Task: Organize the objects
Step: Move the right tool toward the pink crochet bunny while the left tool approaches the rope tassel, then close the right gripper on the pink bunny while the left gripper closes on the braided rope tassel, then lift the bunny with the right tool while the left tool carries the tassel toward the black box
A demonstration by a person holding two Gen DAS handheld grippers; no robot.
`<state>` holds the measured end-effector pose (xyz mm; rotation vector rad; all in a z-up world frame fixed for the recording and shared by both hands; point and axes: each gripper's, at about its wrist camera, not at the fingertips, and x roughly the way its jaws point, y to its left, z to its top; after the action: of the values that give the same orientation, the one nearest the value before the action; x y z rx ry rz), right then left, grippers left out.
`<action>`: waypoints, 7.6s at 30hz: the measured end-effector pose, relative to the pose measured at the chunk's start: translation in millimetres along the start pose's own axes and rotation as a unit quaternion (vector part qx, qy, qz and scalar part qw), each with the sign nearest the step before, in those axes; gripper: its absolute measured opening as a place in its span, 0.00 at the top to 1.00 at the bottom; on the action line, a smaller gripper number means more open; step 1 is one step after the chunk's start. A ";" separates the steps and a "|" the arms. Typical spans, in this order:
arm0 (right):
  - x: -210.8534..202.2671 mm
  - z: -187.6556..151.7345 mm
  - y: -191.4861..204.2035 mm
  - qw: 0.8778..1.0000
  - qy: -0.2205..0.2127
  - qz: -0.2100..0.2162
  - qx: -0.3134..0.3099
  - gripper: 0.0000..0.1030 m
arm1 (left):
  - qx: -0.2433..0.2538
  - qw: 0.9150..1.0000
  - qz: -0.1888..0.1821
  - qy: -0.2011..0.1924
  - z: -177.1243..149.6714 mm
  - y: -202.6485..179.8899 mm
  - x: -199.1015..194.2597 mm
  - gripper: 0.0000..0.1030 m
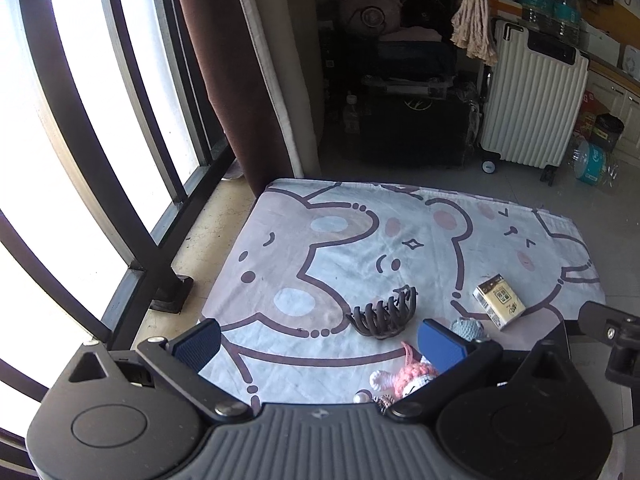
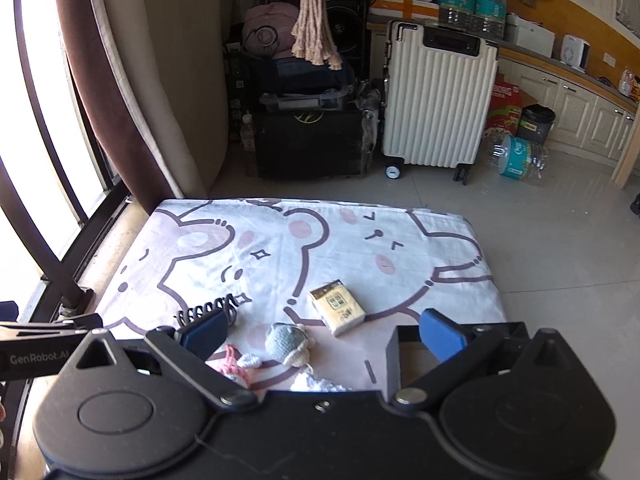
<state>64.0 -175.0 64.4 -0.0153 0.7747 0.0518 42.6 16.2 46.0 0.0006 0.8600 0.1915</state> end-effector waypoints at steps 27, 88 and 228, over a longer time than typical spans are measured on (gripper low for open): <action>111.5 -45.5 33.1 0.997 0.055 0.047 -0.011 0.00 | 0.006 0.998 0.022 0.066 -34.4 23.2 85.8 0.00; 174.4 -72.0 14.7 0.960 0.259 0.094 0.049 0.61 | -0.078 0.955 -0.104 0.267 -81.2 -5.4 157.4 0.15; 25.4 -38.1 -112.0 0.997 0.012 -0.005 0.074 0.69 | 0.062 0.985 -0.160 0.017 -13.6 -110.0 23.9 0.60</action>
<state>61.3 -287.0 18.8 0.1212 0.8017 -0.0151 66.0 -89.0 10.5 -0.0241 0.8932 -0.1634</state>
